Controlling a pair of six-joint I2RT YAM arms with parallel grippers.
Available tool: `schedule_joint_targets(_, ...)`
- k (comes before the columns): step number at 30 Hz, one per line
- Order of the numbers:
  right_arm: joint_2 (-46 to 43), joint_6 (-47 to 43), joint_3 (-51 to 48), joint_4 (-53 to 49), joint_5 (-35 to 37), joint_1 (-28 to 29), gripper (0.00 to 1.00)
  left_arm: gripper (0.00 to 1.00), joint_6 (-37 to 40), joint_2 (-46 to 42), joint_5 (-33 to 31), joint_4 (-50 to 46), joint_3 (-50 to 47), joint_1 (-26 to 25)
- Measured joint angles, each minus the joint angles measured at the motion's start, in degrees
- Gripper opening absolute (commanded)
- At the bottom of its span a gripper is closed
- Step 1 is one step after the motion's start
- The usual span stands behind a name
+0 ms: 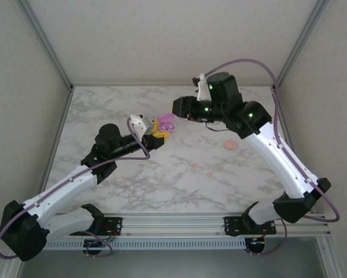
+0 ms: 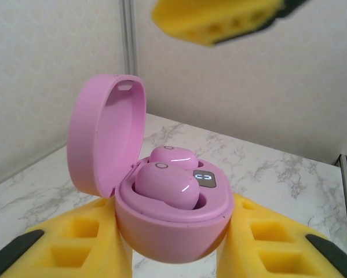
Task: Insert the wireless bluetooth earbuds into the charging case
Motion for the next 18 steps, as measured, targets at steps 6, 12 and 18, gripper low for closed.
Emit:
schedule_joint_targets(6,10.1,-2.67,9.4,-5.29,-0.46,-0.31,0.48,0.16,0.46,-1.03,0.11,-0.44,0.48,0.0)
schedule_joint_targets(12,13.09,-5.01,8.55,-7.91,-3.69,-0.72,0.48,0.16,0.39,-1.22,-0.61,-2.64,0.85,0.0)
schedule_joint_targets(18,4.04,-4.98,-3.04,-5.73,-6.69,-0.63,0.48,0.16,0.15,-1.27,-3.04,-2.56,0.94,0.0)
